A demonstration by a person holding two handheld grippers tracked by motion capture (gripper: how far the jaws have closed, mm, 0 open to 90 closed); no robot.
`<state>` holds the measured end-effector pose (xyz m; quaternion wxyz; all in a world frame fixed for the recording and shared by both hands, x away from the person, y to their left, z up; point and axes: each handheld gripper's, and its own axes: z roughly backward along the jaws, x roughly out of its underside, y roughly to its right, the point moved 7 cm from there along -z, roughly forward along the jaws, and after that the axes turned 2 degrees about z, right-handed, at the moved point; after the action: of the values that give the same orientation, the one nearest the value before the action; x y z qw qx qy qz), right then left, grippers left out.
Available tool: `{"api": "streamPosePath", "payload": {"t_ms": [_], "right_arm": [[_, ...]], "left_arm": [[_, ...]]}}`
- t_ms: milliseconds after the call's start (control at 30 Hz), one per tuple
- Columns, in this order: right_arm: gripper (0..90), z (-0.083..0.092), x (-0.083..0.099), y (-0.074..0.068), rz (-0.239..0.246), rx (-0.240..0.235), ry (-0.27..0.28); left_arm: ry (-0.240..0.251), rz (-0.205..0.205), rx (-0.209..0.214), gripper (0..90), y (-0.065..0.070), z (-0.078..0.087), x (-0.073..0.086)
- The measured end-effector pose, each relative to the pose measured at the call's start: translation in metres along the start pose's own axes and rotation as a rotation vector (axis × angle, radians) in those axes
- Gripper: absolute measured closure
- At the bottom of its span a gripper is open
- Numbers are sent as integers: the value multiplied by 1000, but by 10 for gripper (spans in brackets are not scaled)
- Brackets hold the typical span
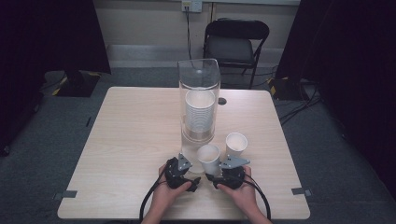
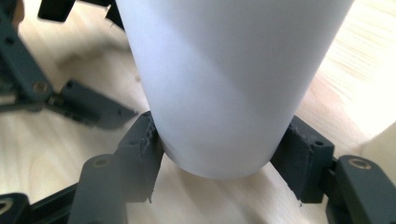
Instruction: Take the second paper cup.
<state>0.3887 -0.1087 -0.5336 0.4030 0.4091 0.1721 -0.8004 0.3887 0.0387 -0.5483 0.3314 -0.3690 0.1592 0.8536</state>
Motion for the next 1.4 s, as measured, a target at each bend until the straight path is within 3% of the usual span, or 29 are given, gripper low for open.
{"api": "streamPosePath", "payload": {"t_ms": [167, 267, 400, 433, 633, 800, 1133, 1300, 1400], "right_arm": [[371, 12, 11, 9, -5, 15, -6], [371, 17, 21, 11, -9, 13, -15], [370, 22, 27, 12, 2, 16, -21], [370, 24, 29, 12, -15, 6, -16], [369, 27, 32, 9, 9, -27, -20], [363, 25, 33, 4, 30, -52, -53], [258, 27, 35, 9, -7, -45, -56], [215, 32, 40, 17, -32, -37, -59], [202, 35, 43, 19, -38, -39, -63]], "left_arm": [[-1, -9, -26, 229, 0, 5, -1], [60, 4, 3, 229, 8, 11, -10], [61, -19, 11, 230, 12, 14, -16], [61, -12, 7, 230, 13, 14, -18], [134, 35, -28, 232, 11, 18, -37], [151, 39, -24, 238, 15, 16, -45], [135, 11, -10, 237, 20, 14, -44], [99, -9, -11, 227, 16, 15, -34], [91, 0, -8, 223, 14, 16, -30]]}}
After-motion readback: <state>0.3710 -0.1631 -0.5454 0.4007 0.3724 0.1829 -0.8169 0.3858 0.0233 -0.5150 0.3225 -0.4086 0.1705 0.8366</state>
